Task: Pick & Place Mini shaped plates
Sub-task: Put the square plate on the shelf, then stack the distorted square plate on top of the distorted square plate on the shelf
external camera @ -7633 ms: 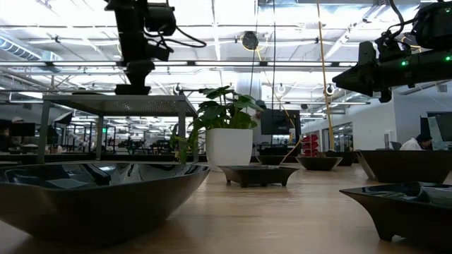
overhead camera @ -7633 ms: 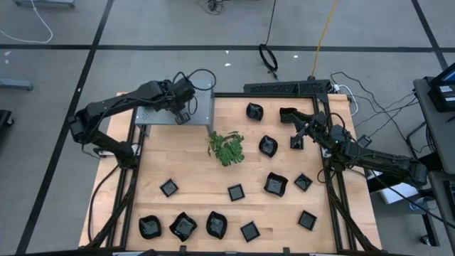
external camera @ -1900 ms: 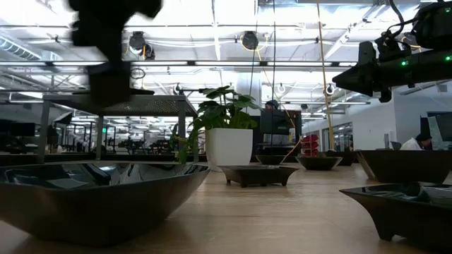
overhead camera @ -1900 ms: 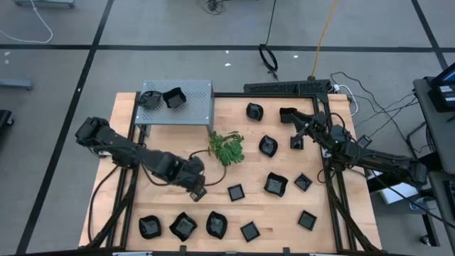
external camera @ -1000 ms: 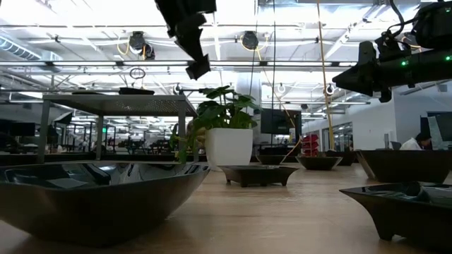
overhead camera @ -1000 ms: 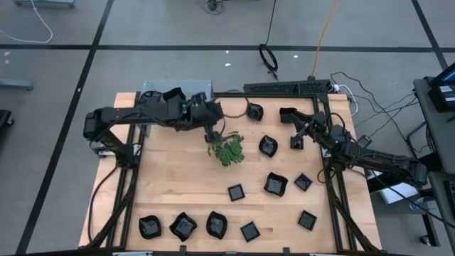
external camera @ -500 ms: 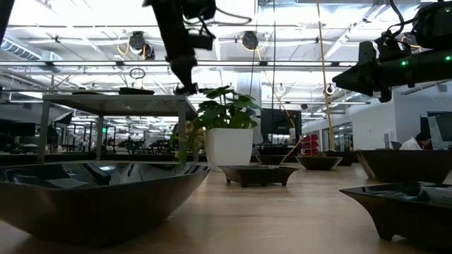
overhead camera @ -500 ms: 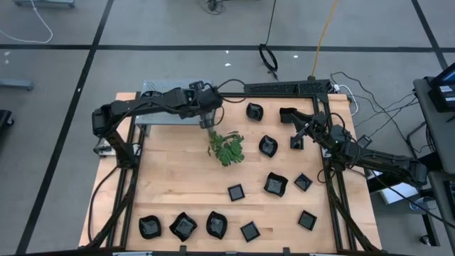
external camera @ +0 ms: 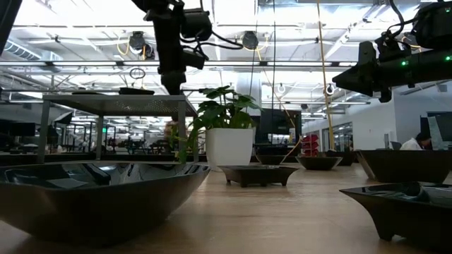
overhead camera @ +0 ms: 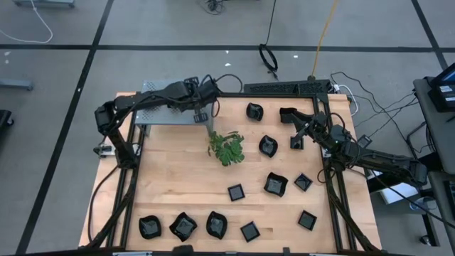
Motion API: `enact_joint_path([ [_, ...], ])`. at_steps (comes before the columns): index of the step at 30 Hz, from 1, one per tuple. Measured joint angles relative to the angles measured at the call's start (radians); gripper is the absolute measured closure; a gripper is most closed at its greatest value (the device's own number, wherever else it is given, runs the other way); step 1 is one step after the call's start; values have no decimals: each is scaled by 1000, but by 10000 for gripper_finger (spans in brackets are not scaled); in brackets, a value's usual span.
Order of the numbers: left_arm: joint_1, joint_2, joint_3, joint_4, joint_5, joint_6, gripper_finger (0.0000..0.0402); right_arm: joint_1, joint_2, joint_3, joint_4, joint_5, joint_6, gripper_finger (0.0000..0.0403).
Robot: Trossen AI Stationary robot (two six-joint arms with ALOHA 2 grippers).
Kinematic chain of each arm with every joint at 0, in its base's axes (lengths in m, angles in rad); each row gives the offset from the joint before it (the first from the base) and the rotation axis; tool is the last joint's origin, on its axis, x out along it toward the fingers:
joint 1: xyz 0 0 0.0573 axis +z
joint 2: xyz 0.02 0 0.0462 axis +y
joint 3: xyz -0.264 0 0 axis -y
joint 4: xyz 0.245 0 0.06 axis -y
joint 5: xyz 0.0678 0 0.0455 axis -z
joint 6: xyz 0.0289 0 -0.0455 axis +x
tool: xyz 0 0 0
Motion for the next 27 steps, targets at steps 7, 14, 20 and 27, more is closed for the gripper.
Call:
enact_joint_path([
  [7,9,0,0,-8,9,-18,355,0,0,0,0,0,0,298],
  [14,-11,-3,0,-13,10,-91,308,0,0,0,0,0,0,298],
  [20,-50,-39,29,-22,9,-95,269,0,0,0,0,0,0,298],
  [27,-128,-111,101,-17,11,-136,253,0,0,0,0,0,0,298],
])
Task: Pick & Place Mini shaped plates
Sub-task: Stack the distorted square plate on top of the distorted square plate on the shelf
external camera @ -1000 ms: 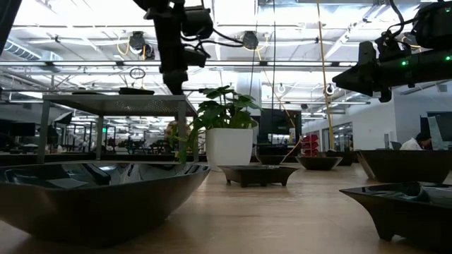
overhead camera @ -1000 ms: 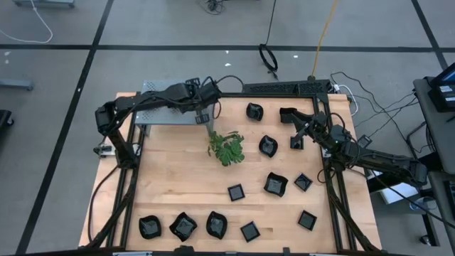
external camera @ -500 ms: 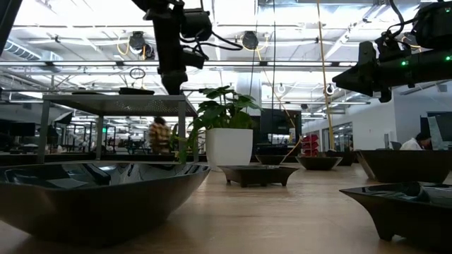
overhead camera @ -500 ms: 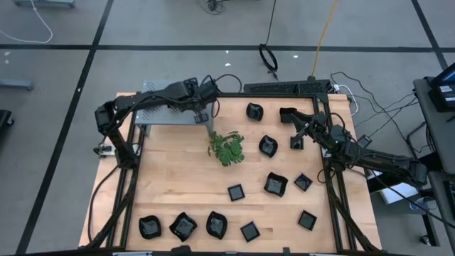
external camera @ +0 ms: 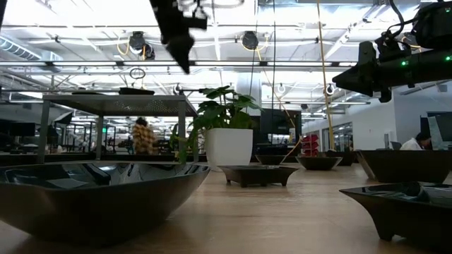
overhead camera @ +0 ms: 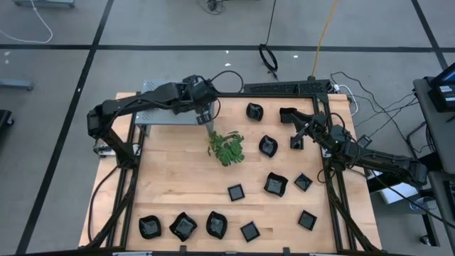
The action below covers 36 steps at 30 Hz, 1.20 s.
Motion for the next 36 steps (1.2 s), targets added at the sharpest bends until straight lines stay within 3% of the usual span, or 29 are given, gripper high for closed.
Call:
enact_joint_path([
  [10,-144,-84,55,135,2,-185,271,0,0,0,0,0,0,298],
  [19,-263,-131,56,378,2,-295,275,0,0,0,0,0,0,298],
  [31,-418,-131,57,625,0,-324,275,0,0,0,28,-4,0,298],
  [36,-480,-137,57,725,0,-320,275,0,0,0,37,-104,108,298],
])
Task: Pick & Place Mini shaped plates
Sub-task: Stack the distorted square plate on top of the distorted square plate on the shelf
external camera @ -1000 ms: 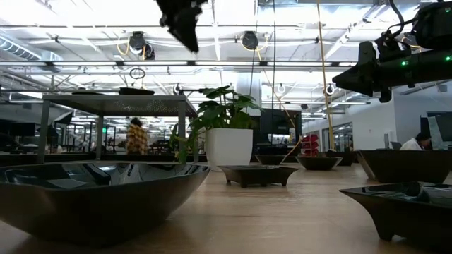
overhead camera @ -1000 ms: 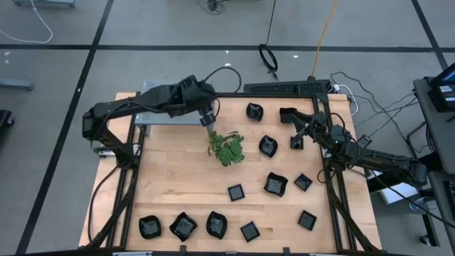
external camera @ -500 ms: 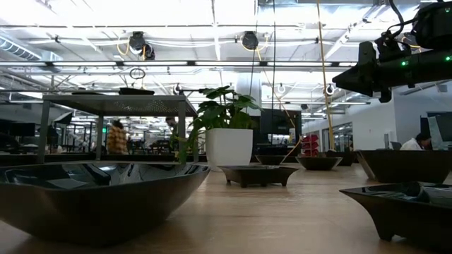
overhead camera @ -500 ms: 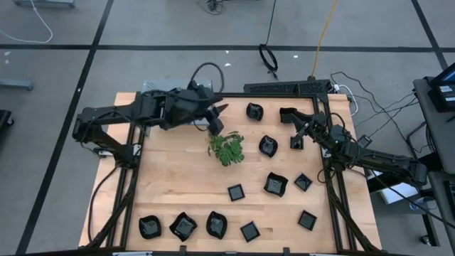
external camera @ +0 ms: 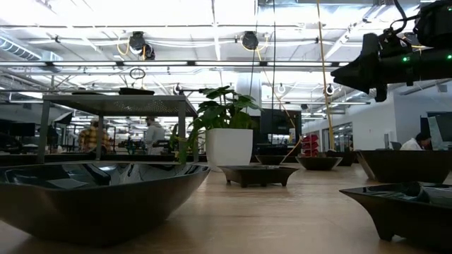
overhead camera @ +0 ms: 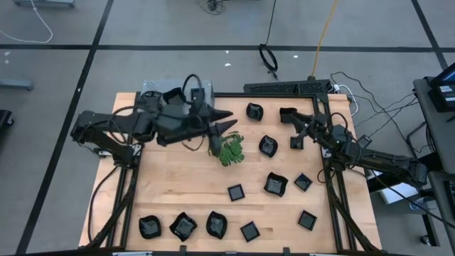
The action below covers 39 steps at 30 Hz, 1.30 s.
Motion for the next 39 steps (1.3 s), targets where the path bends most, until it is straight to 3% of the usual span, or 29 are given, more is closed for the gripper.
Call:
enact_joint_path([
  [10,-74,0,0,48,-1,10,275,0,2,0,68,-29,348,298],
  [16,-91,0,0,50,-2,128,275,0,2,0,158,-28,487,298],
  [24,-93,-25,-1,64,-7,195,275,-1,2,0,221,0,509,298],
  [28,-93,-53,-1,60,-7,193,275,0,5,18,228,-4,394,298],
  [33,-93,-85,-1,58,-8,191,275,0,37,116,55,-38,285,298],
  [39,-93,-97,-1,28,-10,186,275,0,140,339,-400,-205,180,298],
])
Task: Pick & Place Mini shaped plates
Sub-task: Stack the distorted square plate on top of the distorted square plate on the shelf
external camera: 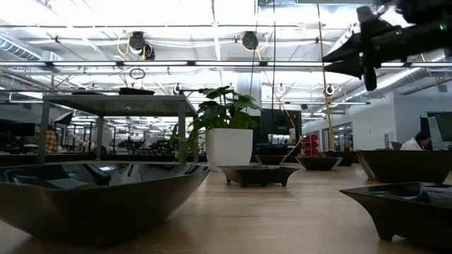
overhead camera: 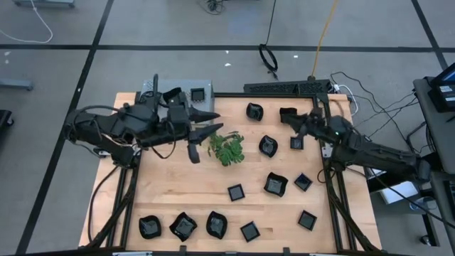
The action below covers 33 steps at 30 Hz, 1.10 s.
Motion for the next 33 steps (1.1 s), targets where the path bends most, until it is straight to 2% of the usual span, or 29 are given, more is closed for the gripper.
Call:
enact_joint_path([
  [4,2,1,0,-18,-1,1,275,14,116,186,-337,-126,-107,298],
  [7,11,1,0,-25,-2,0,275,67,219,314,-563,-204,-172,298],
  [11,18,1,0,-23,-4,-2,275,190,345,398,-714,-276,-186,298],
  [16,21,1,0,-24,-3,-5,275,352,476,386,-697,-294,-218,297],
  [20,21,1,0,-23,-4,-7,275,433,581,347,-633,-292,-271,297],
  [26,21,1,0,-24,-3,-60,275,485,706,301,-551,-291,-296,297],
  [33,21,1,0,-49,-3,-138,275,516,765,250,-453,-247,-297,297],
])
